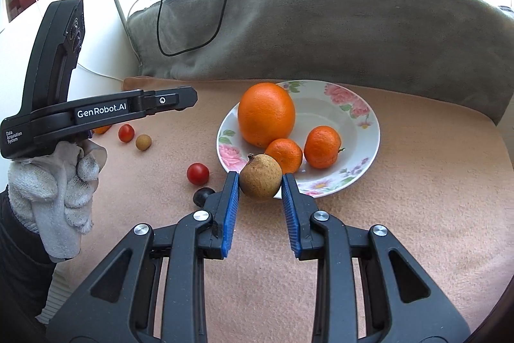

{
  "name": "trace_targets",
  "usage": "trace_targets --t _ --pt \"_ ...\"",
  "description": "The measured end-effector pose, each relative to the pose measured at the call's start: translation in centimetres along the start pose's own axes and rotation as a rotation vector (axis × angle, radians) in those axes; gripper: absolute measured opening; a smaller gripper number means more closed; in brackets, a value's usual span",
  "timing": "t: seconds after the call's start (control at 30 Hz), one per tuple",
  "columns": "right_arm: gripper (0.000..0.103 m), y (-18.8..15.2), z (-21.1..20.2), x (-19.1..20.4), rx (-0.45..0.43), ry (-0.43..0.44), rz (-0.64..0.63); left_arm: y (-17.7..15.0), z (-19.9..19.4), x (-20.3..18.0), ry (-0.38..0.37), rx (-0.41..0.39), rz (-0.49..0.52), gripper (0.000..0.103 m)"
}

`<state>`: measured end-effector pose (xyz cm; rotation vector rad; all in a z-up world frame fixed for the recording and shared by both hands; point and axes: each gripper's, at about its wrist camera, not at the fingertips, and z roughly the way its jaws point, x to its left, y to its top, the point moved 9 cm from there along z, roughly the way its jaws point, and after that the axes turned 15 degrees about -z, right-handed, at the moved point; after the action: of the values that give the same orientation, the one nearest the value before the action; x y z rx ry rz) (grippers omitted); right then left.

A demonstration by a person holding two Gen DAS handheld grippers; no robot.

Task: Organize fruits
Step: 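Carry the plum and brown fruit over the white plate with both tools, then open the right tool to drop the brown fruit while the left tool releases the plum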

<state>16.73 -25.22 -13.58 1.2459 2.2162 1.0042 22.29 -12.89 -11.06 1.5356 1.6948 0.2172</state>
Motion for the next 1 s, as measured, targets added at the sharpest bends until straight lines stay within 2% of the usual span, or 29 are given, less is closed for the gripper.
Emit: trace_targets --t 0.47,1.0 --pt "0.028 -0.1 1.1 -1.6 0.011 -0.003 0.018 1.5 3.0 -4.9 -0.039 0.024 0.058 0.023" --pt "0.028 -0.3 2.0 -2.7 0.021 -0.003 0.026 2.3 5.0 -7.1 -0.056 0.058 0.068 0.023"
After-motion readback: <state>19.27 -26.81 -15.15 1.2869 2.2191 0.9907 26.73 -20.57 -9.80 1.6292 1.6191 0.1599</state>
